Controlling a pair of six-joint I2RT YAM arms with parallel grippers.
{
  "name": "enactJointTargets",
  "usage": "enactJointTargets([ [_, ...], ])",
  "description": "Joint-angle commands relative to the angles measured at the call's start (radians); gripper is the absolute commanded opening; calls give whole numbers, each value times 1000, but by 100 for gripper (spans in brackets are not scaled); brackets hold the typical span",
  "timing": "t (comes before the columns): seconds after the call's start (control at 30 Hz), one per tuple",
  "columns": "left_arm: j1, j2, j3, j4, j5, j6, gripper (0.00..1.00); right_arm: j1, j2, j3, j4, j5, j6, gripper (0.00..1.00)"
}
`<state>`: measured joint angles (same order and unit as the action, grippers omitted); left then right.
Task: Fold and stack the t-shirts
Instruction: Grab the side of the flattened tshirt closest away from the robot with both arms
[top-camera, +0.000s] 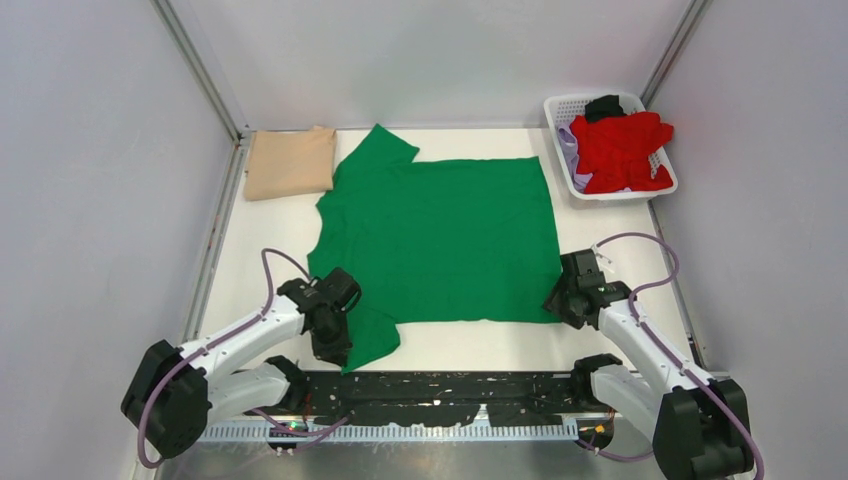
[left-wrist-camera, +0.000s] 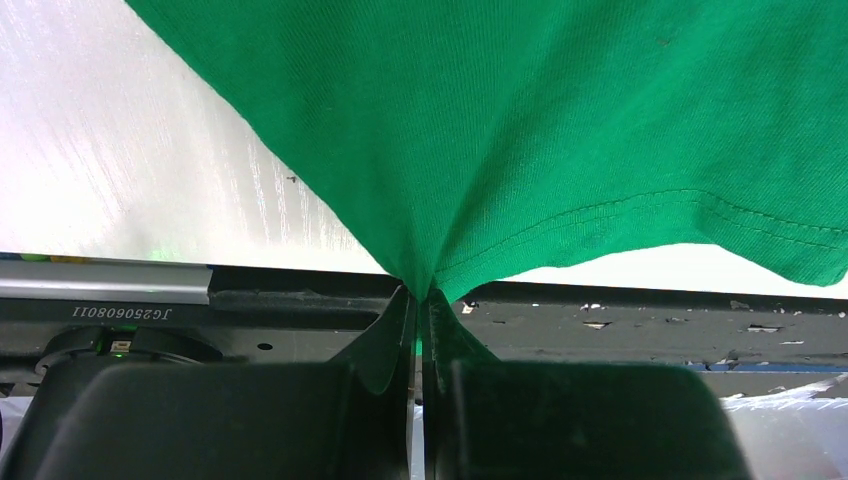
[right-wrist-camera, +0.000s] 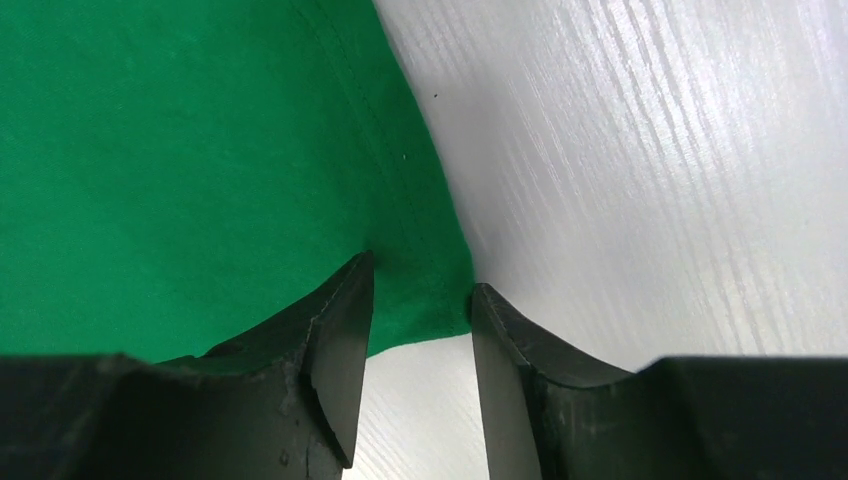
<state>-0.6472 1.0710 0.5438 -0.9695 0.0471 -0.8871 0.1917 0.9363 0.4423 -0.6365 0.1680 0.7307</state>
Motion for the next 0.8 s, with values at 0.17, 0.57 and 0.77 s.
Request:
enactJointTargets([
  [0.17,-6,-48,-16,-32,26,-27,0,-3,8,-28,14,-2,69,45],
  [0.57,-29,-148,-119,-24,61,-114,0,-3,-52,-19,-96,69,95,5],
  [0.77,-31,-266,-123,-92,75,-135,0,-3,-100,-33,-127,32,65,5],
])
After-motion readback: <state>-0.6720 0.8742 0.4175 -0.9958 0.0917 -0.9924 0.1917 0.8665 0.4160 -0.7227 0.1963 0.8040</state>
